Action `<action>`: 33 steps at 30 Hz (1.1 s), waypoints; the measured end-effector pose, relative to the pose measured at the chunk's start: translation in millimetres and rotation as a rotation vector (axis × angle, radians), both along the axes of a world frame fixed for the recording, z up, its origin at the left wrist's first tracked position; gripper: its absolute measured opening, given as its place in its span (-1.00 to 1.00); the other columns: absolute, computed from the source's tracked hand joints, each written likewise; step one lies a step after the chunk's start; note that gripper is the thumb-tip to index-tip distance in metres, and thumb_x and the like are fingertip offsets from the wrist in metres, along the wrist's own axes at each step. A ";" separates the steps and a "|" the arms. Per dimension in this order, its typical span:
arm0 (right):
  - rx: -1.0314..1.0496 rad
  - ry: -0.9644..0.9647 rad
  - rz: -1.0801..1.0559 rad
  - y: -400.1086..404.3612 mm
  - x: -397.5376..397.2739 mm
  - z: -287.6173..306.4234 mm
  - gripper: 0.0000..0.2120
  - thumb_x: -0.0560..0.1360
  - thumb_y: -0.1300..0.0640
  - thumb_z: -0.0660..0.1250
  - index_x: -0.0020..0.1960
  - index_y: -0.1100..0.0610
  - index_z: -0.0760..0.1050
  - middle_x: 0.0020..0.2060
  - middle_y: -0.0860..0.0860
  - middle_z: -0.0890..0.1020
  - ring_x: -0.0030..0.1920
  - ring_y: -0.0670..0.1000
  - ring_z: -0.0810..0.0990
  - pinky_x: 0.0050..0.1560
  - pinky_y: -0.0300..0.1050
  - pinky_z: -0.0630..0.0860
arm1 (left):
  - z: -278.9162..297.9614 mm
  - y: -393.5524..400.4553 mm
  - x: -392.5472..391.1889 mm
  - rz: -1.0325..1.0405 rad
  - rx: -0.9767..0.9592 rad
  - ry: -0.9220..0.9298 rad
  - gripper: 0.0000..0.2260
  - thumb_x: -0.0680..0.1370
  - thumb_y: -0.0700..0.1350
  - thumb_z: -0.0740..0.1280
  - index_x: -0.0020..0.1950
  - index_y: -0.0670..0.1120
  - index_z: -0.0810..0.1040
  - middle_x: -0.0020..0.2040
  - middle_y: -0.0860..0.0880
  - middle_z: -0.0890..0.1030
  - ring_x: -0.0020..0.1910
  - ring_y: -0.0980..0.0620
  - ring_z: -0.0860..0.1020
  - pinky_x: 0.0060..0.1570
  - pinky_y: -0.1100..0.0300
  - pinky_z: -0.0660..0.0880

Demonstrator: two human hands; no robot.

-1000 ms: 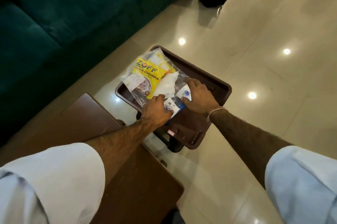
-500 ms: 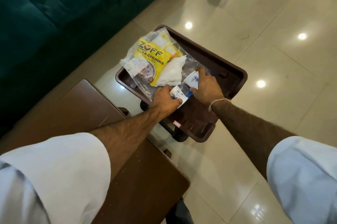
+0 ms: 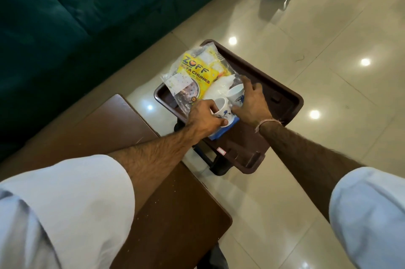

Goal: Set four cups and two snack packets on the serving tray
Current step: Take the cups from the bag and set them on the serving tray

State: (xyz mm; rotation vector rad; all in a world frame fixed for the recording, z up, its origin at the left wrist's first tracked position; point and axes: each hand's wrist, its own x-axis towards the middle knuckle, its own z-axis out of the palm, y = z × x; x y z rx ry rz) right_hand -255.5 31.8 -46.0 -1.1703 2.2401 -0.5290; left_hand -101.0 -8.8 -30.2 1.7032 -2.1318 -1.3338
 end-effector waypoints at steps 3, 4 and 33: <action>-0.046 0.005 0.034 -12.3 11.6 26.2 -0.13 0.34 0.19 0.55 0.52 0.01 0.19 0.31 0.18 0.30 0.25 0.25 0.49 0.34 0.13 0.48 | 19.9 -10.5 13.7 0.013 -0.029 0.034 -0.64 0.26 -0.04 0.63 -0.14 -0.07 0.51 0.04 -0.05 0.57 -0.03 -0.01 0.51 -0.28 0.22 0.39; -0.066 0.018 0.051 -17.1 17.5 36.4 -0.16 0.34 0.19 0.53 0.52 0.04 0.22 0.29 0.20 0.31 0.22 0.26 0.51 0.32 0.13 0.49 | 27.9 -13.9 20.3 0.023 -0.044 0.050 -0.60 0.26 -0.05 0.63 -0.10 -0.06 0.48 0.06 -0.05 0.56 -0.01 -0.02 0.49 -0.27 0.19 0.37; -0.319 0.088 0.654 -89.7 389.0 209.0 -0.32 0.31 0.02 0.56 0.29 0.02 0.25 0.18 0.09 0.48 0.13 0.12 0.49 0.13 0.09 0.55 | 185.7 -45.5 422.0 0.346 -0.303 0.013 -0.36 0.24 -0.28 0.57 0.25 0.01 0.43 0.20 -0.05 0.51 0.12 -0.02 0.50 -0.07 0.21 0.39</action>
